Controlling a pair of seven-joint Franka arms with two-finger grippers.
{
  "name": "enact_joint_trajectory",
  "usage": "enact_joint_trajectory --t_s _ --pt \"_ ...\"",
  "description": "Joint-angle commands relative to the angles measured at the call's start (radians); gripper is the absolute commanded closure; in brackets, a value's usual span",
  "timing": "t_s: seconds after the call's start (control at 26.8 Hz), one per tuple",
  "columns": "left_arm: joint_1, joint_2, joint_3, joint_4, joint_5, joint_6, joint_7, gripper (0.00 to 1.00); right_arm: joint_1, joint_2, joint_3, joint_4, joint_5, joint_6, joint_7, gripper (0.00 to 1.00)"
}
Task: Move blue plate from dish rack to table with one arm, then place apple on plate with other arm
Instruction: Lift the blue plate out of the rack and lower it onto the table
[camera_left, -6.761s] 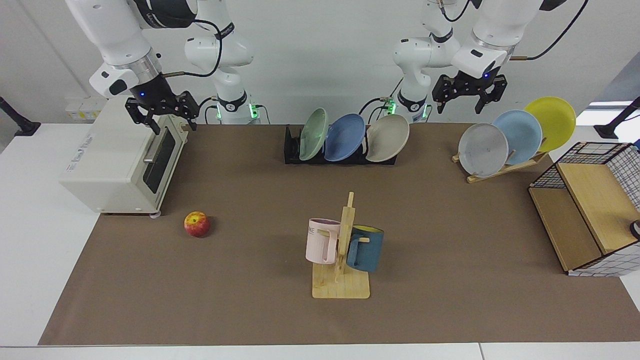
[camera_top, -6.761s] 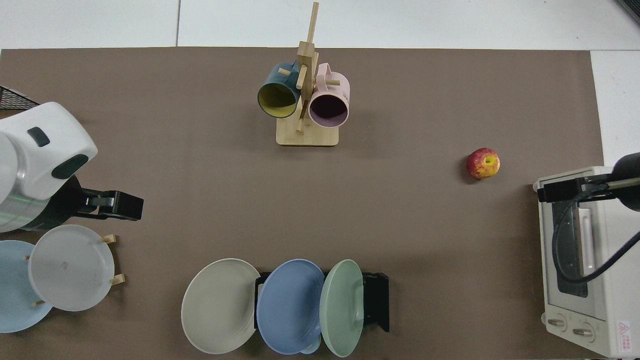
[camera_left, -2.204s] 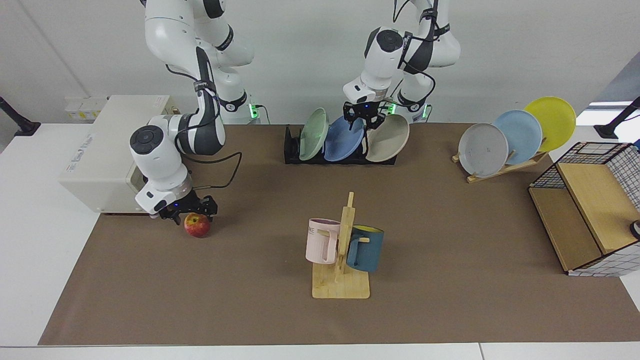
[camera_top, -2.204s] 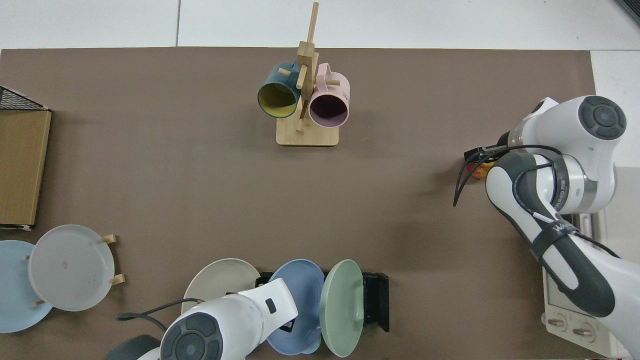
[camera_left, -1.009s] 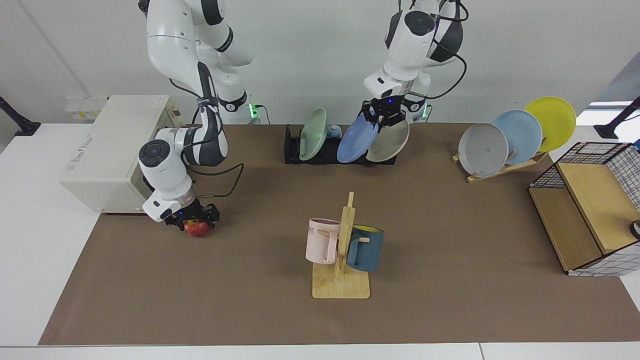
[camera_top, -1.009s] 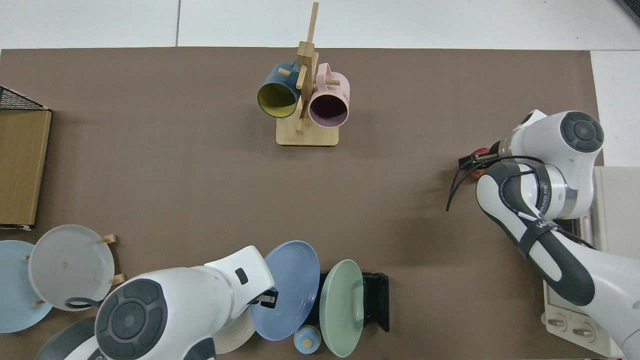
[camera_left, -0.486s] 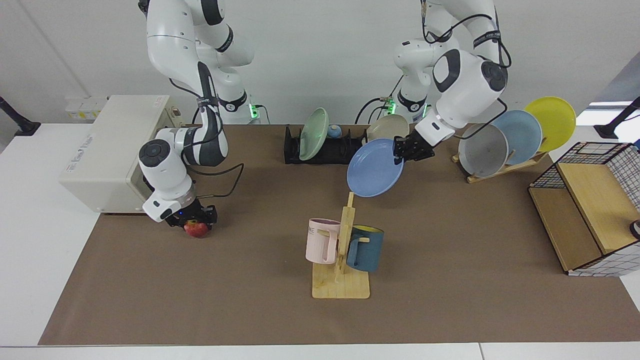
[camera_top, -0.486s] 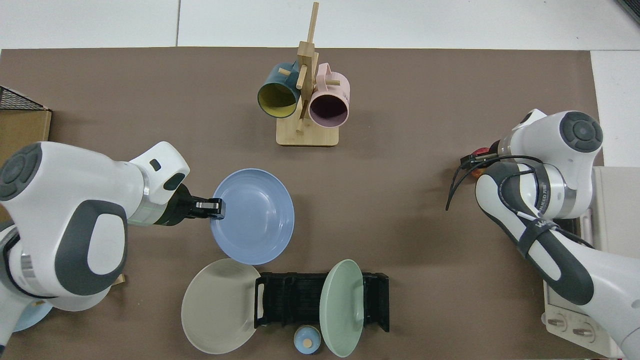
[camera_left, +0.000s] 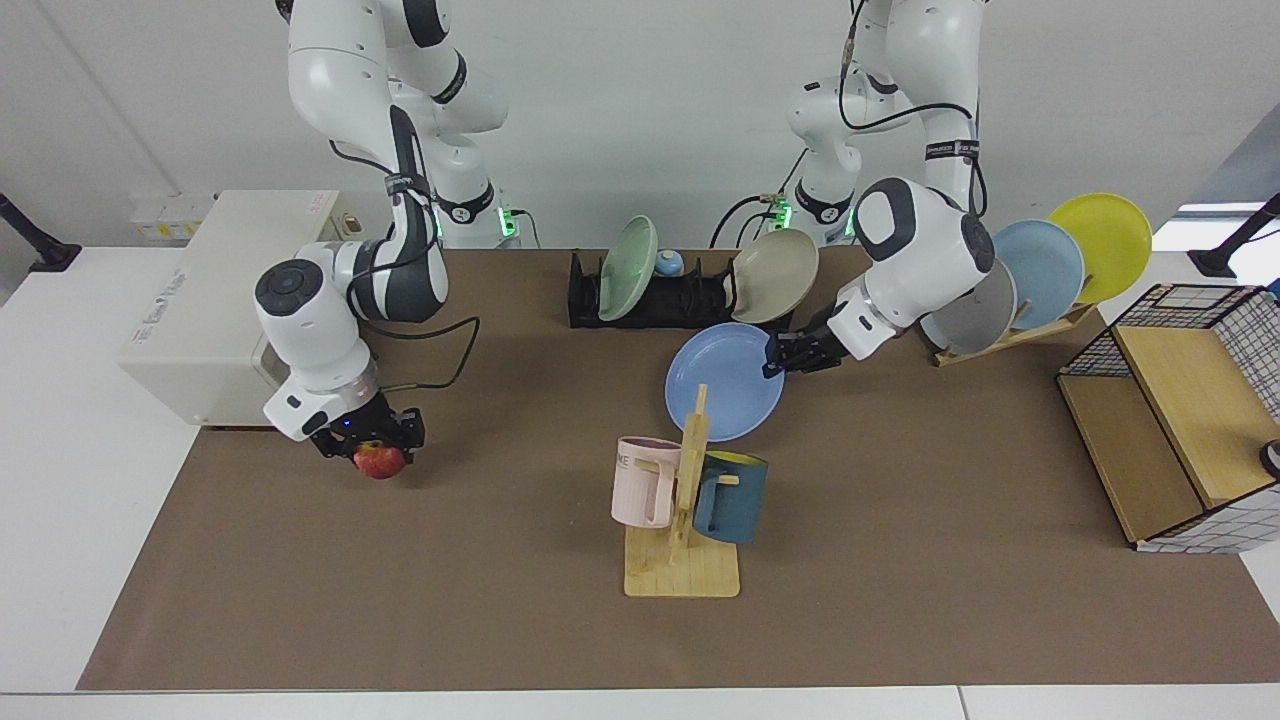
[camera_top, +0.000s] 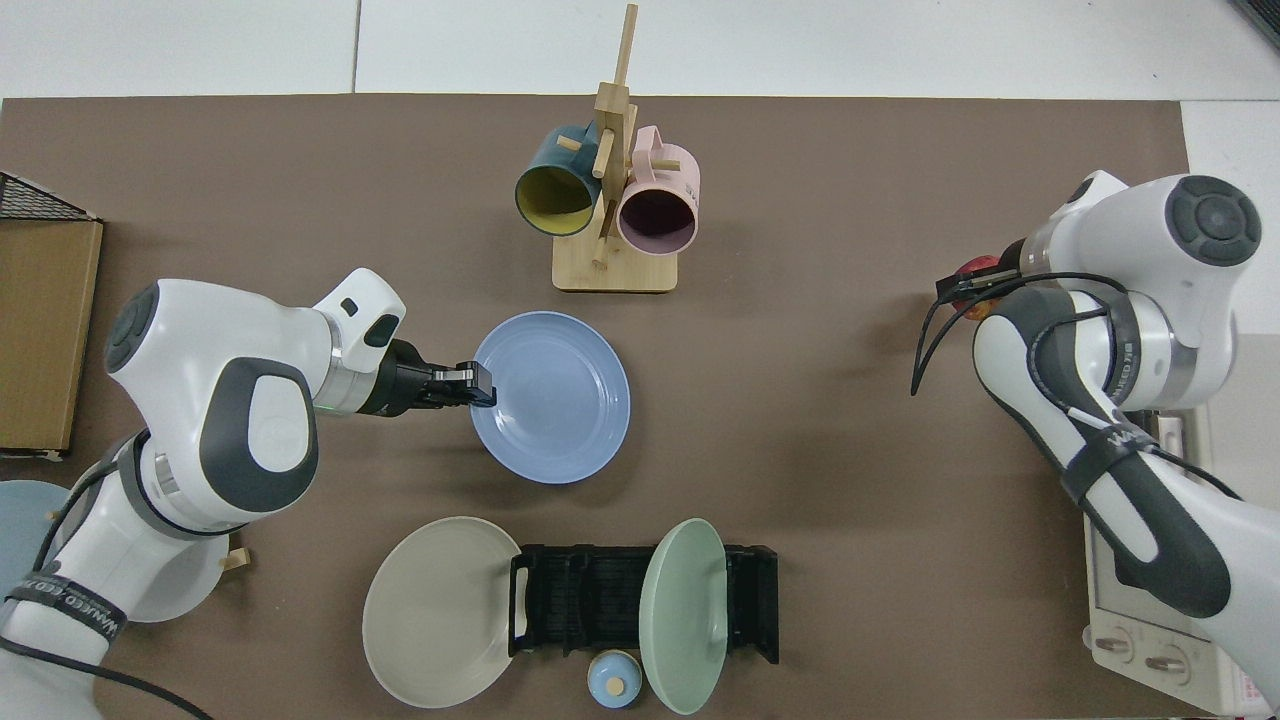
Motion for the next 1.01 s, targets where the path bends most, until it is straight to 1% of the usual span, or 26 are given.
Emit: enact_joint_trajectory --t_s 0.0,0.07,0.19,0.22,0.26,0.3,0.34,0.37,0.41,0.64,0.75,0.86,0.93,0.97 --pt "-0.049 0.054 0.005 -0.033 -0.06 0.108 0.072 1.0 0.019 -0.08 0.005 0.028 0.013 -0.083 -0.036 1.0" --pt "-0.057 0.063 0.003 -0.044 -0.083 0.137 0.086 1.0 0.027 -0.106 0.005 0.028 0.013 -0.105 -0.036 1.0" --pt "-0.057 0.063 0.002 -0.056 -0.106 0.142 0.13 1.0 0.034 -0.137 0.005 0.028 0.013 -0.131 -0.036 1.0" --pt "-0.058 0.066 0.0 -0.056 -0.115 0.144 0.136 0.99 0.043 -0.148 0.005 0.028 0.013 -0.137 -0.035 1.0" --pt "-0.066 0.071 0.0 -0.056 -0.12 0.153 0.138 0.89 0.056 -0.157 0.005 0.028 0.015 -0.143 -0.03 1.0" --pt "-0.076 0.073 0.0 -0.056 -0.12 0.168 0.138 0.73 0.066 -0.163 0.005 0.028 0.016 -0.149 -0.024 1.0" --pt "-0.09 0.073 0.0 -0.057 -0.12 0.189 0.136 0.48 0.076 -0.169 0.005 0.028 0.016 -0.155 -0.019 1.0" --pt "-0.104 0.074 0.0 -0.059 -0.12 0.212 0.13 0.12 0.091 -0.173 0.005 0.028 0.018 -0.163 -0.001 1.0" --pt "-0.107 0.077 0.0 -0.059 -0.12 0.222 0.127 0.03 0.105 -0.174 0.005 0.028 0.016 -0.166 0.023 1.0" --pt "-0.107 0.064 0.002 -0.053 -0.101 0.205 0.078 0.01 0.209 -0.192 0.003 0.02 0.013 -0.186 0.194 1.0" --pt "-0.107 0.031 0.005 -0.045 -0.075 0.15 0.034 0.01 0.258 -0.202 0.003 0.009 0.01 -0.185 0.275 1.0" --pt "-0.098 -0.013 0.01 -0.021 0.029 0.069 -0.069 0.01 0.303 -0.205 0.005 0.0 0.01 -0.184 0.347 1.0" --pt "-0.092 -0.038 0.013 0.016 0.133 0.004 -0.142 0.01 0.336 -0.206 0.005 -0.012 0.013 -0.184 0.387 1.0" --pt "-0.09 -0.045 0.016 0.056 0.202 -0.049 -0.173 0.01 0.356 -0.206 0.005 -0.017 0.015 -0.184 0.407 1.0"
